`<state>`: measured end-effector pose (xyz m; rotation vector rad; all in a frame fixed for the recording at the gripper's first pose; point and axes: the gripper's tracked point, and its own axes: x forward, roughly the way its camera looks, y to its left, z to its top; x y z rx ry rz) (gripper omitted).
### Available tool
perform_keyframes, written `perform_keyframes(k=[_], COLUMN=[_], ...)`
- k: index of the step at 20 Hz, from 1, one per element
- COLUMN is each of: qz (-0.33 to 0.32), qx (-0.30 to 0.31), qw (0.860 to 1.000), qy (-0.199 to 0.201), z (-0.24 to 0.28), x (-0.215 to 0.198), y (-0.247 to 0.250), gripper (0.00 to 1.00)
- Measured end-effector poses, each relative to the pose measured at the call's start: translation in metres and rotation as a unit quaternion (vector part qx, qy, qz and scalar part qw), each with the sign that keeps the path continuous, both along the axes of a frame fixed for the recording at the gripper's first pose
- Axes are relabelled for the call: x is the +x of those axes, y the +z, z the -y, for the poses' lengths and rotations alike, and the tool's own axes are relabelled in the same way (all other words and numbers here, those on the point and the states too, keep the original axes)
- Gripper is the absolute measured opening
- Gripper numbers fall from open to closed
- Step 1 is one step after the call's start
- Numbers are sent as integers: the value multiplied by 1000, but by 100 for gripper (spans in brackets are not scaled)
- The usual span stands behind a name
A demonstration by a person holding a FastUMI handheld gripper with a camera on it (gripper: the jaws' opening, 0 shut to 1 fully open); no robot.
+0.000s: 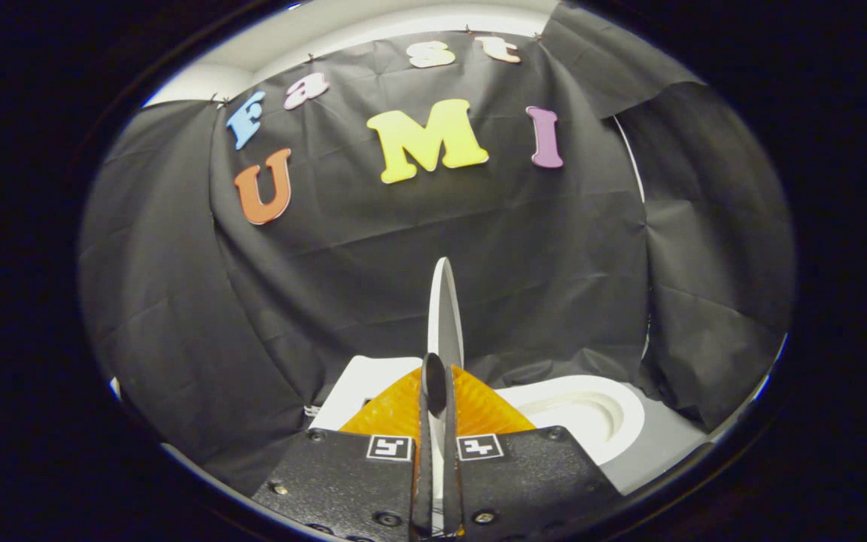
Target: Open the toilet lid.
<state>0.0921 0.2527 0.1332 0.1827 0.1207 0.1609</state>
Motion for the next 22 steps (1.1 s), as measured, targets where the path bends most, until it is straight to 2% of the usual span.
perform_keyframes(k=[4, 6, 13, 17, 22], qz=[9, 13, 17, 31, 59], qx=[-51, -67, -118, -145, -119], qw=[998, 998, 993, 988, 986], qy=[-18, -12, 21, 44, 96], z=[-15, -28, -77, -94, -96], x=[1, 0, -1, -2, -7], y=[-3, -3, -9, -15, 0], gripper=[9, 9, 10, 16, 25])
